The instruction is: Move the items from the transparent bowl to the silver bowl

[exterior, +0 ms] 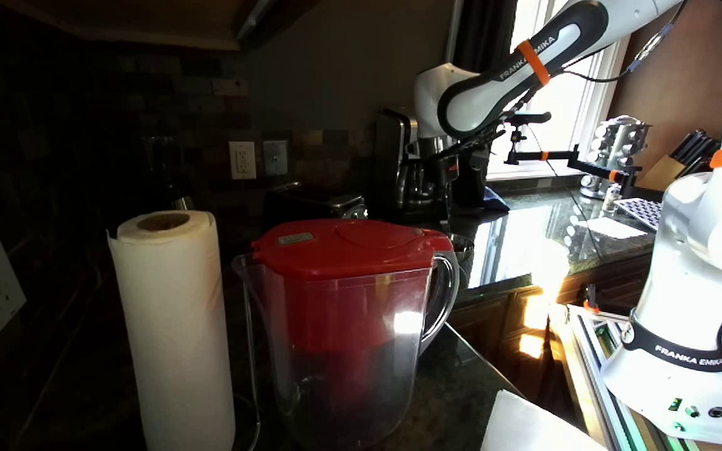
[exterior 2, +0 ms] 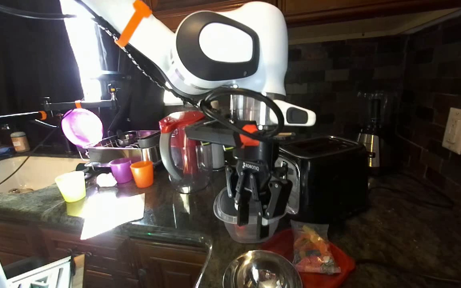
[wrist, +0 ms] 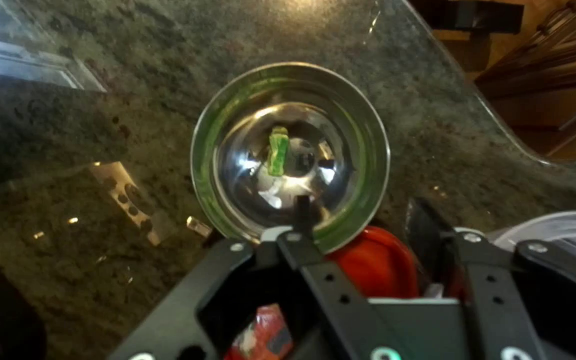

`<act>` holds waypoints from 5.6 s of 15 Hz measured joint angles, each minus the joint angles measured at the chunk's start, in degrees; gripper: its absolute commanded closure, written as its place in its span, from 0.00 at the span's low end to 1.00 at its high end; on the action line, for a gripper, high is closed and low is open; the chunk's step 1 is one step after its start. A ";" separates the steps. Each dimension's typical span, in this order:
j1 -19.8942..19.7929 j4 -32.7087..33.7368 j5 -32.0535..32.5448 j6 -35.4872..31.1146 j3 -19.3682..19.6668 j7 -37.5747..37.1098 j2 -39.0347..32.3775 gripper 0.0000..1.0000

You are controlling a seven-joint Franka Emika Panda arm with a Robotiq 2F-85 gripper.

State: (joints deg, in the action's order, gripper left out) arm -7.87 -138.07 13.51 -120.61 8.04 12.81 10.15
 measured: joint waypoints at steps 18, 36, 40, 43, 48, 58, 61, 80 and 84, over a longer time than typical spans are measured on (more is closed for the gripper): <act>5.97 4.66 -17.16 -2.05 -3.94 -5.49 -6.00 0.45; 5.93 7.72 -19.81 -2.05 -4.02 -14.62 -14.79 0.58; 5.91 7.72 -19.81 -2.05 -4.02 -15.91 -15.87 0.60; 5.89 7.74 -19.82 -2.05 -4.02 -16.92 -16.58 0.59; 5.88 8.33 -19.82 -2.05 -4.02 -18.55 -17.83 0.55; 5.92 10.72 -19.82 -2.05 -4.40 -21.75 -20.74 0.63; 5.92 10.91 -19.82 -2.05 -4.61 -22.68 -21.24 0.64; 5.92 12.20 -19.82 -2.05 -4.96 -24.71 -22.67 0.99; 5.92 12.26 -19.82 -2.05 -4.96 -24.71 -22.67 0.98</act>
State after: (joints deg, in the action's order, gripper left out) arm -1.95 -125.81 -6.31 -122.66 3.08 -11.90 -12.52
